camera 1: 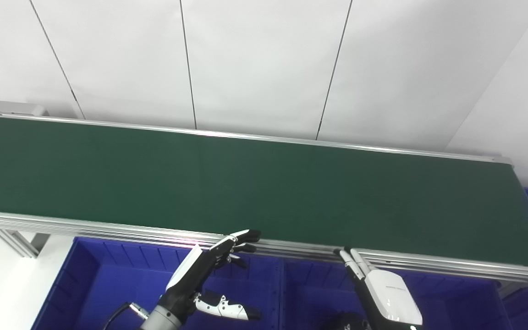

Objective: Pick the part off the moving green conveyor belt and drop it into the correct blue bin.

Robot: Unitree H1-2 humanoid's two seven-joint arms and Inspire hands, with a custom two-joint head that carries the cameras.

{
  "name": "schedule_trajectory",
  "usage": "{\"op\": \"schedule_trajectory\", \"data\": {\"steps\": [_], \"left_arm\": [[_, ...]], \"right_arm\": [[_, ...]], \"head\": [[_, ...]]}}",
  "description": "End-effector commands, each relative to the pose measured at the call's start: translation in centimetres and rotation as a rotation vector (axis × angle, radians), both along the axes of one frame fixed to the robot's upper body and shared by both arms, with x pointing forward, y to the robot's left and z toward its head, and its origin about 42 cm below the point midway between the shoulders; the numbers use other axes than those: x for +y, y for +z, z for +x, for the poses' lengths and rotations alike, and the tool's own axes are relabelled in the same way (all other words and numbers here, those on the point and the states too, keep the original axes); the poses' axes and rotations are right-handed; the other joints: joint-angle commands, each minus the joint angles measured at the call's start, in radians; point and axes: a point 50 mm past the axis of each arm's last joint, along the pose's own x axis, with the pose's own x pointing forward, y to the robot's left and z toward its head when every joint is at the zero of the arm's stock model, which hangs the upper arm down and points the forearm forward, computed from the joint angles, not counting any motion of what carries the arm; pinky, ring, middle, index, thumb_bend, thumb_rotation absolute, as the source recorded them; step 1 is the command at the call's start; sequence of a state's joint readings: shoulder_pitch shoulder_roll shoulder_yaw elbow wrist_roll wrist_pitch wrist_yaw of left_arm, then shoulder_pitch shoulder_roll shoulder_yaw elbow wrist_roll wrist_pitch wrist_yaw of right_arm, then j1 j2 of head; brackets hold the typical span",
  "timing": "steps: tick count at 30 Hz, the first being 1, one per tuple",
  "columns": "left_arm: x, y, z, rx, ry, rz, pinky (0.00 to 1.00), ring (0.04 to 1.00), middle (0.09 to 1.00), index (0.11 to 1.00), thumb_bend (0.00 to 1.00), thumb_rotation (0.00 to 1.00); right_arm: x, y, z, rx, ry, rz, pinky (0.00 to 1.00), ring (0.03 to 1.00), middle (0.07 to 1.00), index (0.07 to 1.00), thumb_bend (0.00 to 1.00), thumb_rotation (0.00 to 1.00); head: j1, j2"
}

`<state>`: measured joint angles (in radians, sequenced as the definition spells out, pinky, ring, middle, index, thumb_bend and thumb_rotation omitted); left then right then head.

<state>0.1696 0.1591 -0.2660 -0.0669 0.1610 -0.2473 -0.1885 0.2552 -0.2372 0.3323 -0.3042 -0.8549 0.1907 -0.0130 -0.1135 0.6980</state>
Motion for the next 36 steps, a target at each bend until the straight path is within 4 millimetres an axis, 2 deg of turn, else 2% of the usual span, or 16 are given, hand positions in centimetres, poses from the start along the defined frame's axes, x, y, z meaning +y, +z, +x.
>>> {"op": "schedule_trajectory", "data": {"steps": [1, 6, 12, 16, 23, 36], "left_arm": [[0.1, 0.8, 0.1, -0.057, -0.010, -0.024, 0.65, 0.802, 0.854, 0.846, 0.88, 0.29], [0.4, 0.7, 0.0, -0.064, -0.007, -0.005, 0.67, 0.802, 0.855, 0.851, 0.88, 0.29], [0.6, 0.4, -0.1, -0.061, 0.006, 0.007, 0.72, 0.836, 0.868, 0.864, 0.88, 0.31], [0.6, 0.3, -0.2, -0.056, 0.015, 0.020, 0.76, 0.850, 0.874, 0.871, 0.89, 0.33], [0.6, 0.0, -0.6, -0.055, 0.026, 0.018, 0.79, 0.889, 0.917, 0.905, 0.89, 0.36], [0.1, 0.0, -0.6, -0.056, 0.056, -0.019, 0.82, 0.905, 0.932, 0.922, 0.89, 0.35]], "right_arm": [[0.4, 1.7, -0.2, -0.101, -0.006, 0.190, 0.84, 0.977, 1.000, 1.000, 0.86, 0.12], [-0.1, 1.7, -0.6, -0.063, -0.008, 0.443, 0.83, 0.959, 1.000, 1.000, 0.87, 0.31], [-0.2, 1.4, -0.9, -0.035, 0.022, 0.621, 0.85, 0.931, 0.975, 1.000, 0.91, 0.37], [-0.2, 1.1, -1.0, -0.033, 0.029, 0.646, 0.82, 0.914, 0.959, 1.000, 0.93, 0.42], [-0.1, 0.8, -1.2, 0.000, 0.037, 0.698, 0.87, 0.925, 0.949, 1.000, 0.91, 0.38], [-0.2, 0.5, -1.1, 0.016, 0.053, 0.716, 0.88, 0.927, 0.947, 1.000, 0.91, 0.36]], "head": [[0.004, -0.006], [0.007, -0.014], [0.016, -0.030], [0.023, -0.043], [0.042, -0.055], [0.055, -0.062]]}}
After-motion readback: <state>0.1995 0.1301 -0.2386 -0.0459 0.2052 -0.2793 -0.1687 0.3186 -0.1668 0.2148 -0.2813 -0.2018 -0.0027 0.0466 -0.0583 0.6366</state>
